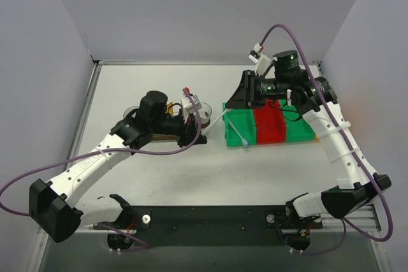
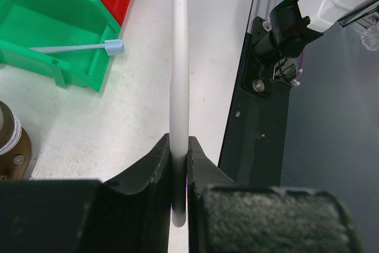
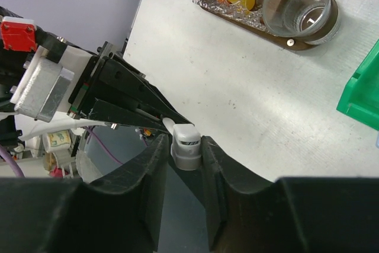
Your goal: Prepare toiletry sets of a toothbrush and toothpaste on the tray
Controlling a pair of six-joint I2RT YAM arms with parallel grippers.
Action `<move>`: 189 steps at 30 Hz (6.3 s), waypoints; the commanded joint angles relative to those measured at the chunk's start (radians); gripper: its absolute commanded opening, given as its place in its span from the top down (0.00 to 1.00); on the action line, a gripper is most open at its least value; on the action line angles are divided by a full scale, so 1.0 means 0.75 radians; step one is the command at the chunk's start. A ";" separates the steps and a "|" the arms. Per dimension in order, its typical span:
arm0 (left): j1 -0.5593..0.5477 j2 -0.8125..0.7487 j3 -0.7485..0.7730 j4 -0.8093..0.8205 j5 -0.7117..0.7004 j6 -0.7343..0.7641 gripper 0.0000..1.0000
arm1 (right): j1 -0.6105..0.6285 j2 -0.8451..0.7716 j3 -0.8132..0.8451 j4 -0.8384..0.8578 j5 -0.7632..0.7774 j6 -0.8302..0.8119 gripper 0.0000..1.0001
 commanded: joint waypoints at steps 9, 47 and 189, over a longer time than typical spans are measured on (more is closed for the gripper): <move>0.009 -0.040 -0.003 0.091 0.022 -0.009 1.00 | 0.051 0.032 -0.033 0.026 -0.022 0.015 0.93; 0.114 -0.114 0.017 0.275 -0.046 -0.172 0.35 | 0.094 -0.048 0.006 0.085 0.290 -0.120 1.00; 0.619 -0.167 0.060 -0.052 -0.917 -0.361 0.35 | 0.587 0.881 0.532 0.296 0.898 -0.716 1.00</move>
